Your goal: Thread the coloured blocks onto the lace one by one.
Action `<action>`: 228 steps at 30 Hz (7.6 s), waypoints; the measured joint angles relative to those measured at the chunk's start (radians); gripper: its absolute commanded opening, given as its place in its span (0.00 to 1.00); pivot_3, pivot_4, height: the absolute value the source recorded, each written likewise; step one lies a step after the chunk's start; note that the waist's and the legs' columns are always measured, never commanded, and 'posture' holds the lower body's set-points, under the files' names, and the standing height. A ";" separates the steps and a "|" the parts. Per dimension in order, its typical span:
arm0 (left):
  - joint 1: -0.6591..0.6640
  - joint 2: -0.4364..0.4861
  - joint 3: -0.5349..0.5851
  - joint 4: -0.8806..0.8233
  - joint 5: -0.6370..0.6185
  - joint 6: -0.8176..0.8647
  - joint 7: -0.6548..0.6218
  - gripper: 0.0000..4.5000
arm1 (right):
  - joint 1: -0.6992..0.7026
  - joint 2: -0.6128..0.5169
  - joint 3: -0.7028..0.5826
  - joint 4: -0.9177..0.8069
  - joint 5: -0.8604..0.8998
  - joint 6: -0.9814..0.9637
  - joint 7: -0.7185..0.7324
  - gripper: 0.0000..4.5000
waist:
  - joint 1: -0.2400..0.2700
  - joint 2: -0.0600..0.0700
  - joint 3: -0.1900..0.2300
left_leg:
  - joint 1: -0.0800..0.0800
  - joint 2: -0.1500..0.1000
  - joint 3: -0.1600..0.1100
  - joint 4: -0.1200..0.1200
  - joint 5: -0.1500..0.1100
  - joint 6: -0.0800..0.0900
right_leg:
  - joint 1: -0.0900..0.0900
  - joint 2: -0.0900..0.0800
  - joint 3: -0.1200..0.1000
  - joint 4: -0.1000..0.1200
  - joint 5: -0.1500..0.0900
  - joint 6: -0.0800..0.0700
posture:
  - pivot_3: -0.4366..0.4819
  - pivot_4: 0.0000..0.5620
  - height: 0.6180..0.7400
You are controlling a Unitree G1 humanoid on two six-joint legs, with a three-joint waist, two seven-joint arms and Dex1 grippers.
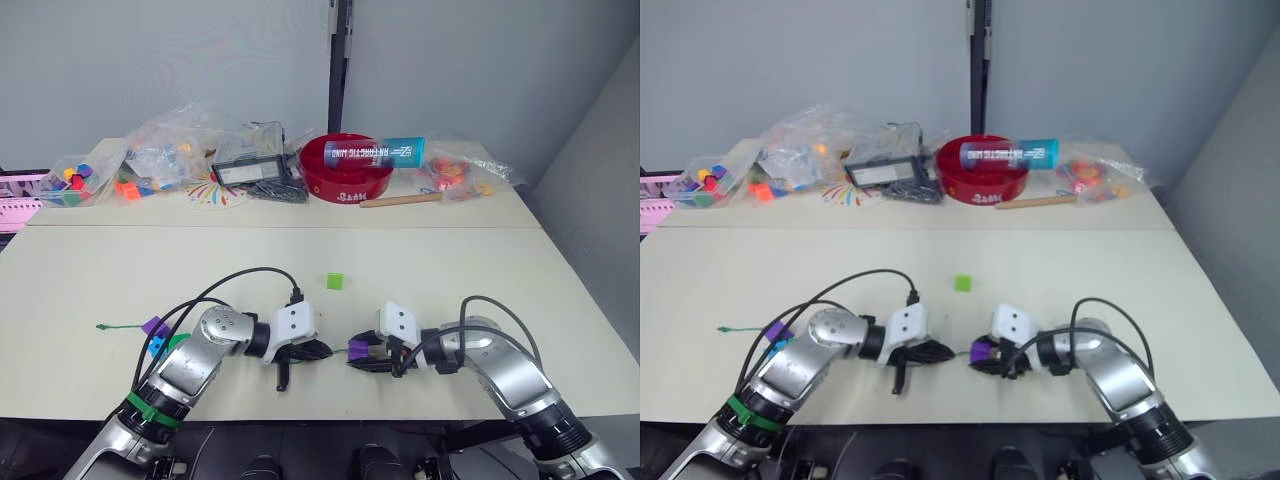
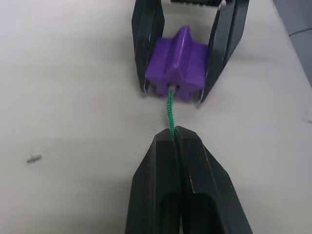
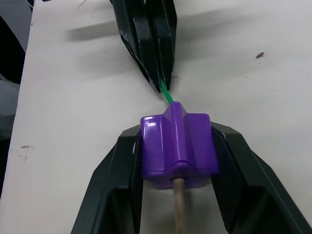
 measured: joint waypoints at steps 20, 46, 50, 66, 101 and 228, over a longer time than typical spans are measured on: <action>-0.006 0.030 0.015 -0.061 -0.024 0.059 -0.022 0.86 | -0.048 0.057 0.036 0.052 -0.003 0.017 -0.008 0.77 | -0.001 0.000 0.000 | 0.000 0.000 0.000 0.000 0.000 0.000 | 0.000 0.000 0.000 0.000 0.000 0.000 | 0.48 0.27 0.92; -0.108 -0.094 -0.096 0.170 0.063 -0.120 -0.037 0.45 | 0.142 -0.078 -0.104 -0.099 0.062 0.057 -0.081 1.00 | 0.000 0.000 0.000 | 0.000 -0.001 0.000 0.000 0.000 0.000 | 0.000 0.000 0.000 0.000 0.000 0.000 | 0.48 0.27 0.92; -0.111 -0.093 -0.096 0.172 0.064 -0.122 -0.043 0.31 | 0.144 -0.078 -0.101 -0.099 0.059 0.046 -0.081 0.88 | -0.001 0.000 0.000 | 0.000 -0.001 0.000 0.000 0.000 0.000 | 0.000 0.000 0.000 0.000 0.000 0.000 | 0.48 0.27 0.92; -0.112 -0.088 -0.095 0.171 0.064 -0.122 -0.053 0.31 | 0.142 -0.080 -0.083 -0.093 0.047 0.014 -0.070 0.00 | 0.000 0.000 0.000 | 0.000 -0.001 0.000 0.000 0.000 0.000 | 0.000 0.000 0.000 0.000 0.000 0.000 | 0.48 0.27 0.92; 0.213 0.597 0.349 0.481 -0.020 -0.540 -0.287 0.31 | 0.047 -0.167 -0.068 -0.043 0.027 -0.031 0.070 0.00 | -0.010 0.008 0.000 | 0.002 0.004 0.002 -0.001 0.000 0.000 | -0.001 0.003 0.000 0.002 0.000 -0.001 | 0.48 0.27 0.92; 0.177 0.206 0.271 -0.076 -0.143 0.072 0.020 0.00 | -0.140 0.710 -0.138 0.502 -0.155 -0.274 -1.060 0.27 | -0.032 0.002 0.000 | 0.004 0.003 0.000 -0.002 0.000 -0.001 | -0.002 0.003 0.000 0.007 0.001 -0.003 | 0.48 0.27 0.92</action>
